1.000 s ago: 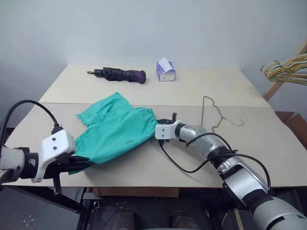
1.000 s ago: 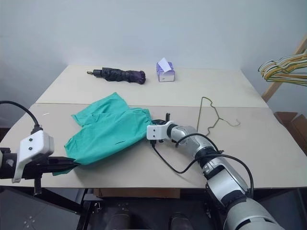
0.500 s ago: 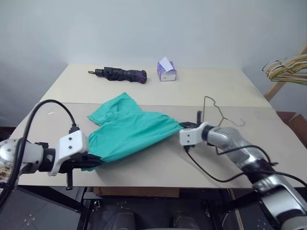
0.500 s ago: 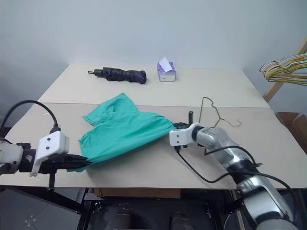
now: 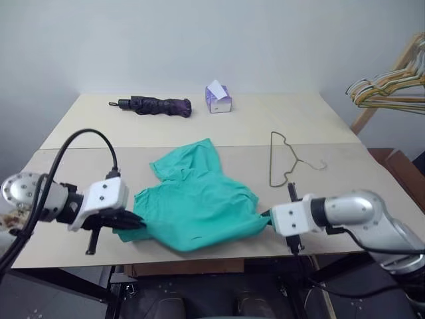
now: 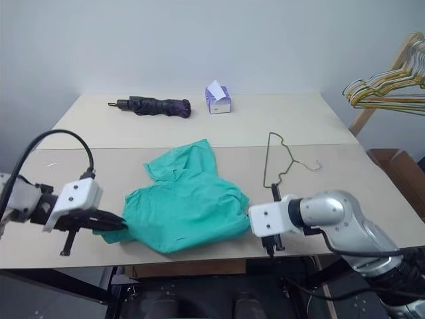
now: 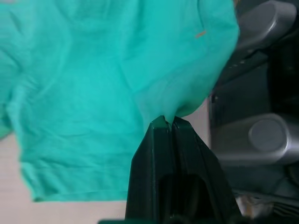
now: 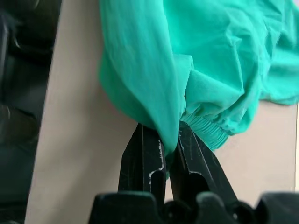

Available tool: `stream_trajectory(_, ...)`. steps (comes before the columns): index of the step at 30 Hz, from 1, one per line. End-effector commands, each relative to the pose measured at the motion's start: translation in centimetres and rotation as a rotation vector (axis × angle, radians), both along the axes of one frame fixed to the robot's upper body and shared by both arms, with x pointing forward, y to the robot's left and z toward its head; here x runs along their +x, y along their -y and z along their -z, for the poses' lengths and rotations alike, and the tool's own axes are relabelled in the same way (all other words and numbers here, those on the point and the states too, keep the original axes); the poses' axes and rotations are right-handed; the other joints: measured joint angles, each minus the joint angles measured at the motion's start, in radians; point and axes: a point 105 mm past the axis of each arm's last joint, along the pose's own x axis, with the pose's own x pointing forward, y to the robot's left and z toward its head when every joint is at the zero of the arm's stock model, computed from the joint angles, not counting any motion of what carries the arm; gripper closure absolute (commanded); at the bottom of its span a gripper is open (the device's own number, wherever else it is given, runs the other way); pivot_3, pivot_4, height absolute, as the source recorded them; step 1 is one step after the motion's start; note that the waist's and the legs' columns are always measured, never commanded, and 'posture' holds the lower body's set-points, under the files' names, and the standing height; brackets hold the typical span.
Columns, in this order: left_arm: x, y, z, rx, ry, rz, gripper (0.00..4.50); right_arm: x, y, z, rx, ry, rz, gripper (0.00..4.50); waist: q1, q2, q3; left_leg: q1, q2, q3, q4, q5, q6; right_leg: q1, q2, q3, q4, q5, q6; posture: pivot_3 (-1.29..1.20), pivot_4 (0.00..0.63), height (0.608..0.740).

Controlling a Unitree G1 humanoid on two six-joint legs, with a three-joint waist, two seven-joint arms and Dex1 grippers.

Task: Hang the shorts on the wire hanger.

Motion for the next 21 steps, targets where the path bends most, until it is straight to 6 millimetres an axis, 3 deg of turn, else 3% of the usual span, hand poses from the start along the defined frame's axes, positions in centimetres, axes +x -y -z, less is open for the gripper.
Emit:
stream_trajectory(1, 7.5, 0.4, -3.4, -0.076, 0.293, -0.201, 4.50, 5.2, 0.3, -4.3, 0.168, 0.048, 0.198, 4.47, 0.008, 0.000, 0.000, 0.001, 0.000, 0.000, 0.000, 0.000, 0.000, 0.002, 0.000, -0.001, 0.000, 0.001, -0.001, 0.05, 0.000, 0.740)
stream_trajectory(3, 13.0, 1.0, -8.4, -0.207, 0.530, -0.408, 4.50, 9.8, 1.0, -7.9, 0.287, 0.148, 0.386, 4.47, 0.014, -0.001, 0.000, 0.001, 0.000, -0.003, 0.003, 0.000, 0.000, 0.004, 0.001, -0.003, 0.000, 0.003, -0.003, 0.05, 0.000, 0.740)
stream_trajectory(5, 16.5, 0.8, -15.0, -0.408, 0.767, -0.623, 4.50, 14.0, 2.3, -12.5, 0.410, 0.340, 0.588, 4.47, 0.014, -0.002, -0.001, -0.004, 0.000, -0.004, 0.004, 0.000, 0.000, 0.002, 0.001, -0.004, -0.002, 0.004, -0.003, 0.05, 0.000, 0.740)
stream_trajectory(6, 17.0, 0.5, -18.5, -0.532, 0.873, -0.701, 4.50, 15.6, 3.3, -15.1, 0.470, 0.471, 0.684, 4.47, 0.014, -0.002, -0.001, -0.008, -0.001, -0.004, 0.005, 0.000, 0.000, -0.002, 0.000, -0.004, -0.002, 0.005, -0.002, 0.05, 0.000, 0.740)
stream_trajectory(8, 16.5, 0.3, -23.1, -0.745, 0.996, -0.747, 4.50, 16.9, 4.9, -18.8, 0.528, 0.691, 0.805, 4.47, 0.009, -0.002, -0.001, -0.019, -0.002, -0.004, 0.007, 0.000, 0.000, -0.013, -0.002, -0.003, -0.001, 0.005, -0.002, 0.04, 0.000, 0.740)
stream_trajectory(9, 15.9, 0.0, -24.6, -0.834, 1.009, -0.750, 4.50, 17.0, 5.5, -20.3, 0.557, 0.781, 0.832, 4.47, 0.004, -0.002, -0.001, -0.028, -0.002, -0.004, 0.008, 0.002, -0.002, -0.022, -0.003, -0.002, 0.004, 0.005, -0.001, 0.04, 0.000, 0.740)
stream_trajectory(11, 14.8, -0.6, -26.4, -0.938, 1.047, -0.742, 4.50, 16.5, 5.8, -21.7, 0.606, 0.875, 0.829, 4.47, -0.001, 0.001, -0.003, -0.031, -0.004, -0.004, 0.003, 0.005, -0.009, -0.025, -0.005, -0.002, 0.002, 0.005, -0.001, 0.04, 0.000, 0.740)
stream_trajectory(14, 13.4, -2.0, -27.1, -1.030, 1.082, -0.724, 4.50, 15.6, 5.8, -21.6, 0.629, 0.963, 0.798, 4.47, -0.012, 0.002, -0.004, -0.030, -0.004, -0.004, -0.003, 0.005, -0.009, -0.025, -0.005, -0.002, -0.002, 0.005, 0.000, 0.04, 0.000, 0.740)
stream_trajectory(16, 13.2, -2.4, -25.8, -1.023, 0.969, -0.695, 4.50, 15.6, 5.8, -19.7, 0.561, 0.937, 0.779, 4.47, -0.023, 0.002, -0.004, -0.030, -0.004, -0.004, -0.005, 0.005, -0.009, -0.025, -0.005, -0.002, -0.005, 0.004, 0.000, 0.04, 0.000, 0.740)
stream_trajectory(18, 13.1, -2.1, -22.5, -0.857, 0.894, -0.614, 4.50, 15.4, 5.4, -16.4, 0.472, 0.857, 0.728, 4.47, -0.033, 0.003, -0.003, -0.030, -0.004, -0.004, -0.003, 0.006, -0.010, -0.024, -0.005, -0.002, -0.003, 0.004, 0.000, 0.04, 0.000, 0.740)
stream_trajectory(21, 11.6, -1.2, -14.9, -0.527, 0.712, -0.426, 4.50, 14.2, 4.0, -10.2, 0.249, 0.752, 0.564, 4.47, -0.052, 0.004, -0.004, -0.022, -0.005, -0.004, -0.003, 0.005, -0.008, -0.019, -0.005, -0.001, 0.001, 0.005, 0.001, 0.05, 0.000, 0.740)
